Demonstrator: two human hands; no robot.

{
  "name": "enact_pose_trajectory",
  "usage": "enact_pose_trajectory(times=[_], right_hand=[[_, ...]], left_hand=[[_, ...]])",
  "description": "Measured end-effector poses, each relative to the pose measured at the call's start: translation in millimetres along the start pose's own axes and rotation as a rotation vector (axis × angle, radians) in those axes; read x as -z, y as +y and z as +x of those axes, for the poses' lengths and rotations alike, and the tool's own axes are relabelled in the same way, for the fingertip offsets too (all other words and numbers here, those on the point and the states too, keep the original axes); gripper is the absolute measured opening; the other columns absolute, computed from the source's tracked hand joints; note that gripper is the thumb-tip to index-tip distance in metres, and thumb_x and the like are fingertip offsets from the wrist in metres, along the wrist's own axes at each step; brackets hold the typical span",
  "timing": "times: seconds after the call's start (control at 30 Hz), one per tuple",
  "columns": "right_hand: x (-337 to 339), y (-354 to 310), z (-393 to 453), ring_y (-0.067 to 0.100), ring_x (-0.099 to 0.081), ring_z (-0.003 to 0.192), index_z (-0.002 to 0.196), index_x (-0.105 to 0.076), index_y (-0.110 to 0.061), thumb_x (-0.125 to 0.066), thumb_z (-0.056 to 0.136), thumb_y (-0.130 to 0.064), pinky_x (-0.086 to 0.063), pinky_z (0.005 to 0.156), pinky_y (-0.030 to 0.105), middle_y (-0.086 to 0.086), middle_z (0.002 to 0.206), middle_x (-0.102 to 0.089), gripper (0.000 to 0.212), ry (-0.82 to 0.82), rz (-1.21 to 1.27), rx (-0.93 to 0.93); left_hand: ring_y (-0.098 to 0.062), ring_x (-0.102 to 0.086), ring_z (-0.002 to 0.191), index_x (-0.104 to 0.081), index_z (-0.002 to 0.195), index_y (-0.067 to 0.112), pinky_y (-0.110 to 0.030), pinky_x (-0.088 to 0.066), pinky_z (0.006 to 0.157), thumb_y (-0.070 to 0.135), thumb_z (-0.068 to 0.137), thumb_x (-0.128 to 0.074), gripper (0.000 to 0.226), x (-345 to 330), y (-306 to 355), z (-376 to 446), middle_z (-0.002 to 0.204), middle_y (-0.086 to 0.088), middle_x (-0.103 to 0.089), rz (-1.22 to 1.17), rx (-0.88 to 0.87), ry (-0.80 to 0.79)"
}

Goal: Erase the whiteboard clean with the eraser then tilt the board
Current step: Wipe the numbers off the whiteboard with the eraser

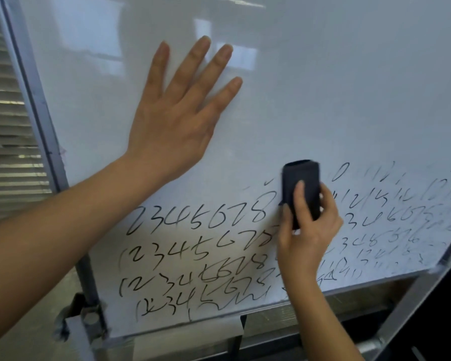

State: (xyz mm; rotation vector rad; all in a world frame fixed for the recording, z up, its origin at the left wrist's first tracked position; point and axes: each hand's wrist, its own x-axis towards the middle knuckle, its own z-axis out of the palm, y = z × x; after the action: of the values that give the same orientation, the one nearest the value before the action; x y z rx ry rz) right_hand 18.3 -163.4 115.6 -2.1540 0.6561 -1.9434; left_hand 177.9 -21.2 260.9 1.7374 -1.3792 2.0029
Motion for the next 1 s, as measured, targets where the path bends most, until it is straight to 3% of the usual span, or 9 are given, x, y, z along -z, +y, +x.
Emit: enact_pose_trajectory(times=[0.13, 0.37, 0.53, 0.63, 0.7, 0.77, 0.87, 1.0], right_hand=[[-4.4, -3.9, -6.0, 0.039, -0.042, 0.110, 0.132, -0.057, -0.014, -0.066, 0.085, 0.003, -0.044, 0.087, 0.044, 0.026, 0.137, -0.042, 0.051, 0.019, 0.019, -0.034], [-3.6, -12.5, -49.4, 0.037, -0.047, 0.110, 0.130, -0.050, -0.022, -0.065, 0.081, 0.003, -0.045, 0.084, 0.045, 0.028, 0.134, -0.047, 0.058, -0.169, -0.069, 0.276], [2.8, 7.4, -15.1, 0.041, -0.044, 0.108, 0.131, -0.056, -0.018, -0.068, 0.083, 0.002, -0.047, 0.083, 0.053, 0.027, 0.134, -0.045, 0.054, -0.010, -0.015, -0.077], [-3.9, -9.2, -18.6, 0.035, -0.042, 0.108, 0.132, -0.055, -0.014, -0.068, 0.084, 0.001, -0.048, 0.084, 0.048, 0.024, 0.136, -0.042, 0.052, 0.040, 0.043, -0.215], [-11.6, -32.8, -32.6, 0.027, -0.039, 0.107, 0.133, -0.055, -0.016, -0.071, 0.082, -0.002, -0.047, 0.083, 0.042, 0.023, 0.135, -0.043, 0.056, 0.018, 0.082, -0.195], [-19.3, -60.9, -53.5, 0.025, -0.040, 0.107, 0.135, -0.054, -0.021, -0.073, 0.080, -0.005, -0.045, 0.080, 0.035, 0.022, 0.134, -0.045, 0.061, -0.071, 0.102, -0.060], [-23.4, -81.6, -74.9, 0.027, -0.044, 0.102, 0.133, -0.051, -0.026, -0.072, 0.079, -0.006, -0.048, 0.073, 0.038, 0.023, 0.134, -0.047, 0.061, -0.177, 0.074, 0.117], [-15.8, -54.9, -60.1, 0.027, -0.040, 0.102, 0.131, -0.052, -0.027, -0.075, 0.075, 0.001, -0.049, 0.072, 0.039, 0.025, 0.135, -0.047, 0.067, -0.156, 0.087, -0.013]], left_hand=[[-0.043, -0.035, 0.139, -0.048, 0.143, 0.009, -0.066, -0.022, 0.109, 0.008, 0.099, -0.043, 0.044, -0.2, -1.3, -1.8, 0.152, -0.019, -0.037, 0.007, 0.003, -0.002], [-0.043, -0.033, 0.140, -0.045, 0.145, 0.010, -0.068, -0.023, 0.109, 0.008, 0.100, -0.044, 0.045, -0.7, -1.5, -1.9, 0.153, -0.018, -0.035, -0.006, 0.003, -0.007], [-0.043, -0.035, 0.139, -0.048, 0.143, 0.009, -0.068, -0.024, 0.108, 0.008, 0.099, -0.045, 0.044, -2.4, 1.4, -0.8, 0.152, -0.019, -0.037, -0.019, 0.008, 0.009], [-0.043, -0.035, 0.139, -0.048, 0.142, 0.009, -0.068, -0.023, 0.108, 0.007, 0.098, -0.045, 0.045, -1.0, 1.1, -1.1, 0.152, -0.019, -0.037, -0.014, 0.010, -0.001], [-0.043, -0.034, 0.139, -0.048, 0.142, 0.008, -0.068, -0.023, 0.108, 0.006, 0.097, -0.045, 0.045, -0.1, 0.4, -2.1, 0.152, -0.019, -0.037, -0.007, 0.010, -0.005], [-0.044, -0.034, 0.139, -0.047, 0.143, 0.008, -0.069, -0.023, 0.108, 0.006, 0.097, -0.046, 0.046, 0.6, -1.6, -3.1, 0.152, -0.020, -0.036, -0.008, 0.008, -0.012], [-0.045, -0.032, 0.140, -0.045, 0.145, 0.008, -0.069, -0.024, 0.108, 0.007, 0.098, -0.045, 0.047, 0.4, -2.3, -1.9, 0.153, -0.020, -0.034, -0.019, 0.000, -0.014], [-0.044, -0.033, 0.139, -0.045, 0.145, 0.008, -0.069, -0.024, 0.108, 0.008, 0.098, -0.046, 0.047, -1.6, -0.8, -1.2, 0.153, -0.020, -0.035, -0.029, -0.002, -0.003]])
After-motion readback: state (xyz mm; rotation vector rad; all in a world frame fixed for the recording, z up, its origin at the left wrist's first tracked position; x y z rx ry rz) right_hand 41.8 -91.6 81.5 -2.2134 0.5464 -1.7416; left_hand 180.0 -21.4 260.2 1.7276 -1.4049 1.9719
